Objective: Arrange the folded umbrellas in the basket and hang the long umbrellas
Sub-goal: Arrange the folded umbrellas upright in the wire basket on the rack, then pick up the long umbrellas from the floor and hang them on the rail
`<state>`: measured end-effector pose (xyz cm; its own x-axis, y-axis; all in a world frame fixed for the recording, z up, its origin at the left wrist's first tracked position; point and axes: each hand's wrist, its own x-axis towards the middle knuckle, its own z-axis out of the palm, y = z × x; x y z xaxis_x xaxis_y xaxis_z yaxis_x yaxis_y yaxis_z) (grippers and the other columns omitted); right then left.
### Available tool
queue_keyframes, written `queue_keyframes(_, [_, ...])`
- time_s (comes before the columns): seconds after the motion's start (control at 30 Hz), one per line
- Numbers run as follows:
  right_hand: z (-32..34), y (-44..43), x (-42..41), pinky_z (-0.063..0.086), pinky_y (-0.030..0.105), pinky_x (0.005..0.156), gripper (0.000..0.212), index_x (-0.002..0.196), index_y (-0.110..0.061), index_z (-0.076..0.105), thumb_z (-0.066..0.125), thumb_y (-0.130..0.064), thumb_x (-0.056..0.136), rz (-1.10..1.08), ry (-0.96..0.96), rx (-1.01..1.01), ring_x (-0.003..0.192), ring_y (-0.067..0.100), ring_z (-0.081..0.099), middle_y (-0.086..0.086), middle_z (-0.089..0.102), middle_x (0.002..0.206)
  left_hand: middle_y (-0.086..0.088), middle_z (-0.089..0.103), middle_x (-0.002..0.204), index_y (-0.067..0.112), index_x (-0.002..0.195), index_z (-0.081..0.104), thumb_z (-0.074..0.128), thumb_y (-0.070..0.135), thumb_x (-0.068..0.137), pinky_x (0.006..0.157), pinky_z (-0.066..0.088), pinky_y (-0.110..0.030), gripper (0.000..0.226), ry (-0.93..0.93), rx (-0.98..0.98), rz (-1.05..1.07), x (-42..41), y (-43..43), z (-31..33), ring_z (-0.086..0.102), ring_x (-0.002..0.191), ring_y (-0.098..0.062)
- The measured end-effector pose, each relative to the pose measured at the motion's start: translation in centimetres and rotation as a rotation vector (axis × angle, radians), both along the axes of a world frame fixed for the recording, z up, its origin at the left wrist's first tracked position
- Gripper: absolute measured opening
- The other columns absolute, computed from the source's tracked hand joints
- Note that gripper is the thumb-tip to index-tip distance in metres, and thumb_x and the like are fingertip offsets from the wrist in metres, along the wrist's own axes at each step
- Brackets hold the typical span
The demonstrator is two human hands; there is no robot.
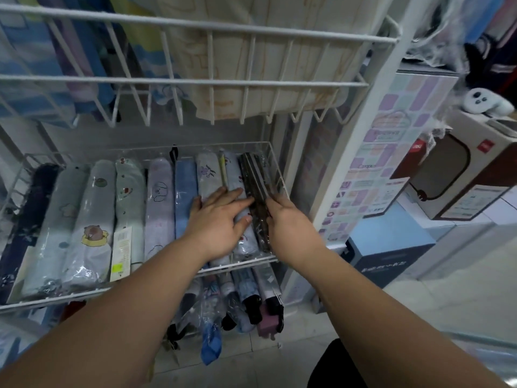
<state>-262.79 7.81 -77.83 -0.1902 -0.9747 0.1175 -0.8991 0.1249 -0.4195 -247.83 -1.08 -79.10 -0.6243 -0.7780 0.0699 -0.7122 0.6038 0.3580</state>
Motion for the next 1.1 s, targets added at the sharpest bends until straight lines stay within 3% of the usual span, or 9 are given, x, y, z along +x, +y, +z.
queue_keyframes(0.1, [0.3,4.2,-0.1,0.028,0.015,0.107,0.047,0.148,-0.011,0.042,0.044,-0.008,0.101,-0.02,-0.09,-0.113,0.137,0.021,0.043,0.01,0.041,0.153,0.004,0.043,0.155,0.035,0.142,0.054,0.042,0.053,0.097,0.118,0.025,-0.052,0.05,0.213,-0.119,-0.045,-0.8,2.4,0.5,0.035,0.145,-0.022])
queue_keyframes(0.17, [0.2,6.5,-1.0,0.037,0.018,0.101,0.042,0.143,-0.013,0.051,0.046,-0.011,0.101,-0.021,-0.124,-0.194,0.124,0.019,0.054,0.006,0.054,0.141,-0.001,0.061,0.137,0.023,0.128,0.067,0.046,0.05,0.093,0.106,0.04,-0.04,0.049,0.393,-0.175,-0.159,-1.6,4.6,0.8,0.054,0.126,-0.025])
queue_keyframes(0.23, [-0.1,8.7,-2.7,0.045,0.022,0.097,0.037,0.135,-0.012,0.059,0.049,-0.011,0.099,-0.01,-0.12,-0.25,0.113,0.017,0.06,0.003,0.062,0.131,-0.003,0.065,0.121,0.016,0.119,0.071,0.051,0.042,0.093,0.096,0.045,-0.033,0.042,0.497,-0.166,-0.257,-2.8,6.8,0.8,0.059,0.111,-0.023])
queue_keyframes(0.33, [-1.3,11.9,-6.5,0.047,0.027,0.099,0.034,0.128,-0.01,0.064,0.053,-0.01,0.096,-0.063,-0.083,-0.271,0.115,0.018,0.061,0.003,0.065,0.128,0.0,0.064,0.114,0.016,0.119,0.069,0.054,0.036,0.094,0.09,0.048,-0.029,0.036,0.521,-0.089,-0.375,-5.3,9.3,0.8,0.06,0.102,-0.015])
queue_keyframes(0.5, [-4.9,17.9,-13.3,0.05,0.033,0.095,0.033,0.127,-0.015,0.065,0.056,-0.017,0.095,-0.291,-0.068,-0.152,0.112,0.018,0.061,0.0,0.064,0.124,0.005,0.063,0.117,0.022,0.125,0.065,0.053,0.042,0.092,0.087,0.048,-0.027,0.04,0.396,0.041,-0.583,-11.0,12.9,-1.0,0.06,0.1,-0.013])
queue_keyframes(0.7, [-8.9,26.5,-16.8,0.044,0.029,0.098,0.032,0.128,-0.024,0.064,0.059,-0.027,0.097,-0.612,-0.094,0.132,0.115,0.018,0.06,-0.002,0.059,0.131,0.009,0.049,0.137,0.031,0.138,0.053,0.061,0.045,0.093,0.098,0.046,-0.034,0.048,0.123,0.248,-0.682,-17.9,16.2,-6.4,0.054,0.119,-0.017])
queue_keyframes(0.87, [-13.0,32.2,-19.4,0.04,0.031,0.104,0.039,0.133,-0.028,0.06,0.057,-0.043,0.096,-0.661,-0.07,0.445,0.124,0.023,0.054,0.002,0.06,0.133,0.003,0.05,0.133,0.032,0.136,0.052,0.061,0.045,0.091,0.097,0.048,-0.038,0.047,-0.039,0.326,-0.631,-21.6,18.5,-12.3,0.057,0.118,-0.024])
queue_keyframes(1.0, [-19.1,35.5,-24.1,0.045,0.031,0.099,0.041,0.13,-0.031,0.062,0.055,-0.05,0.095,-0.704,-0.166,0.509,0.117,0.021,0.059,-0.001,0.064,0.13,0.0,0.065,0.124,0.036,0.126,0.061,0.062,0.046,0.091,0.089,0.049,-0.031,0.037,-0.111,0.459,-0.502,-26.4,21.5,-19.5,0.062,0.107,-0.024])
queue_keyframes(1.1, [-23.7,38.7,-27.9,0.042,0.03,0.1,0.043,0.133,-0.033,0.058,0.051,-0.053,0.096,-0.673,-0.157,0.558,0.12,0.021,0.057,-0.001,0.059,0.135,0.002,0.064,0.128,0.038,0.126,0.061,0.061,0.046,0.091,0.084,0.049,-0.028,0.036,-0.203,0.536,-0.448,-30.0,24.8,-25.4,0.066,0.101,-0.025])
